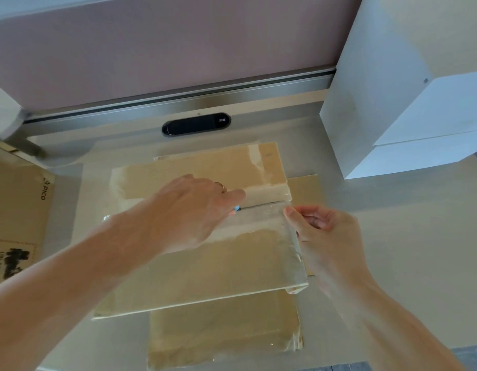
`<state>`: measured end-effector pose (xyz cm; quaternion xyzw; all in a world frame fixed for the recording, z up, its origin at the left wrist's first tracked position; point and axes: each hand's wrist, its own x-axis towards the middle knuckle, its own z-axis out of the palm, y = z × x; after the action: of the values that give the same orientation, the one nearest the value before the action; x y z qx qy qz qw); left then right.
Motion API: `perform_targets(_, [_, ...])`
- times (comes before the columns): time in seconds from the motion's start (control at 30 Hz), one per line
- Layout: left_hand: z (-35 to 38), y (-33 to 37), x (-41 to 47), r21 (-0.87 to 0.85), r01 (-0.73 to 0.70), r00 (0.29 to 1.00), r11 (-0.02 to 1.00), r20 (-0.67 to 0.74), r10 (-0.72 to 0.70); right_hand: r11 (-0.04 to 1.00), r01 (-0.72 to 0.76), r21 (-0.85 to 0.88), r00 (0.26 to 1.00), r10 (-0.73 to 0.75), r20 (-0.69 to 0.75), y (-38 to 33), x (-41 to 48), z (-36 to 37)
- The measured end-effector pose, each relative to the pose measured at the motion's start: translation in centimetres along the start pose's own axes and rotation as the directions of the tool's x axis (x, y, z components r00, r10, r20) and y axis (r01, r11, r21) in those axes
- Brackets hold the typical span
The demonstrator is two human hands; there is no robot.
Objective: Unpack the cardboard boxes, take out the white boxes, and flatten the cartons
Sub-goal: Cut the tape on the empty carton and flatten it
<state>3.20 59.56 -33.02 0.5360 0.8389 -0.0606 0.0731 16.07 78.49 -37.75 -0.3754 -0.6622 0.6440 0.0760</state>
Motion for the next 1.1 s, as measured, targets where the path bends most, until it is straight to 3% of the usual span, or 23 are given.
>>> perform_targets(0.27, [0.1,-5.6,-8.8,-0.014,0.186,0.975,0.982,0.129,-0.183,1.0,-0.018,0.02,0.998,0.019,-0.06,-0.2,0.9,-2.5])
perform_targets(0.5, [-1.4,-2.5,-5.0,-0.05,0.234,0.968,0.971,-0.08,-0.238,0.995,0.035,-0.095,0.999,-0.038,-0.025,-0.5,0.9,-2.7])
perform_targets(0.67, [-0.9,2.0,1.2,-0.162,0.134,0.985,0.978,-0.084,-0.149,0.991,0.108,-0.084,0.994,-0.11,-0.021,-0.4,0.8,-1.9])
perform_targets(0.87, [-0.4,2.0,2.2,-0.141,0.093,0.984,0.986,-0.135,-0.112,0.989,0.147,0.027,0.981,-0.143,-0.134,1.0,0.0,-0.6])
perform_targets(1.1, [-0.6,1.8,2.7,-0.028,0.08,0.996,0.996,-0.031,-0.081,0.983,0.154,0.096,0.973,-0.134,-0.186,1.5,-0.4,-0.2])
